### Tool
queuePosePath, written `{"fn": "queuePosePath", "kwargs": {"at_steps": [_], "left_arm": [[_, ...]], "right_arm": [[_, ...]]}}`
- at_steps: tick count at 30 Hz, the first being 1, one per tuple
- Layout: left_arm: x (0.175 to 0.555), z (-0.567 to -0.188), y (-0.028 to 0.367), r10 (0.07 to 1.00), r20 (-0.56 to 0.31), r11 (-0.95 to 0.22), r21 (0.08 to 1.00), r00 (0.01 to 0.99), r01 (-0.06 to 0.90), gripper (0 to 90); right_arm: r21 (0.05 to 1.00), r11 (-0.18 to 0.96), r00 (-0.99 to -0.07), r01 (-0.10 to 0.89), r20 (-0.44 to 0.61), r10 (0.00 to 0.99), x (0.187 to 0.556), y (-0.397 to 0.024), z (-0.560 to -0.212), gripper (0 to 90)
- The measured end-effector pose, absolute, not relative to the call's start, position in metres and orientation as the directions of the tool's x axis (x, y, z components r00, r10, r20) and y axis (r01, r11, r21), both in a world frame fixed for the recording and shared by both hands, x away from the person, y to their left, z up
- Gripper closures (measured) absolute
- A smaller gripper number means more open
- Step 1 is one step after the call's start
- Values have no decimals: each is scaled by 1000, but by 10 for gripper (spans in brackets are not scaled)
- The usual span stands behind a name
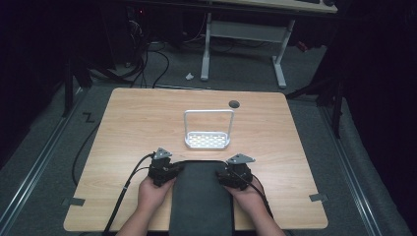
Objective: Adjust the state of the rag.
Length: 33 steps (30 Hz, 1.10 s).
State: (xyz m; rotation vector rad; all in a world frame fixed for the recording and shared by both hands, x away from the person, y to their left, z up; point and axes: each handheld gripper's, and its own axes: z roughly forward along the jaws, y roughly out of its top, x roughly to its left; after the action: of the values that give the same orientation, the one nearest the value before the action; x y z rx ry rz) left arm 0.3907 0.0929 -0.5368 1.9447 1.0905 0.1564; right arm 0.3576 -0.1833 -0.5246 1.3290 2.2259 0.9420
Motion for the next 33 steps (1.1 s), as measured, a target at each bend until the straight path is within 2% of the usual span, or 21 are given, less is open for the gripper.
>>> {"fn": "queuePosePath", "kwargs": {"at_steps": [4, 8, 21, 25, 33], "left_arm": [[390, -537, 93, 742, -283, -232, 742, 608, 629, 792], [390, -537, 93, 742, -284, -231, 742, 607, 630, 785], [391, -537, 94, 739, -292, -228, 740, 608, 633, 789], [389, -537, 92, 744, -276, -236, 744, 609, 625, 789], [389, -536, 93, 748, -272, -229, 750, 606, 620, 787]], "right_arm": [[702, 313, -468, 640, 32, 883, 359, -183, -528, 377], [712, 311, -472, 630, 33, 881, 356, -182, -529, 419], [723, 283, -499, 630, 98, 861, 352, -179, -529, 747], [726, 301, -517, 619, 87, 852, 352, -178, -529, 782], [746, 312, -522, 588, 55, 851, 348, -178, -530, 793]]}}
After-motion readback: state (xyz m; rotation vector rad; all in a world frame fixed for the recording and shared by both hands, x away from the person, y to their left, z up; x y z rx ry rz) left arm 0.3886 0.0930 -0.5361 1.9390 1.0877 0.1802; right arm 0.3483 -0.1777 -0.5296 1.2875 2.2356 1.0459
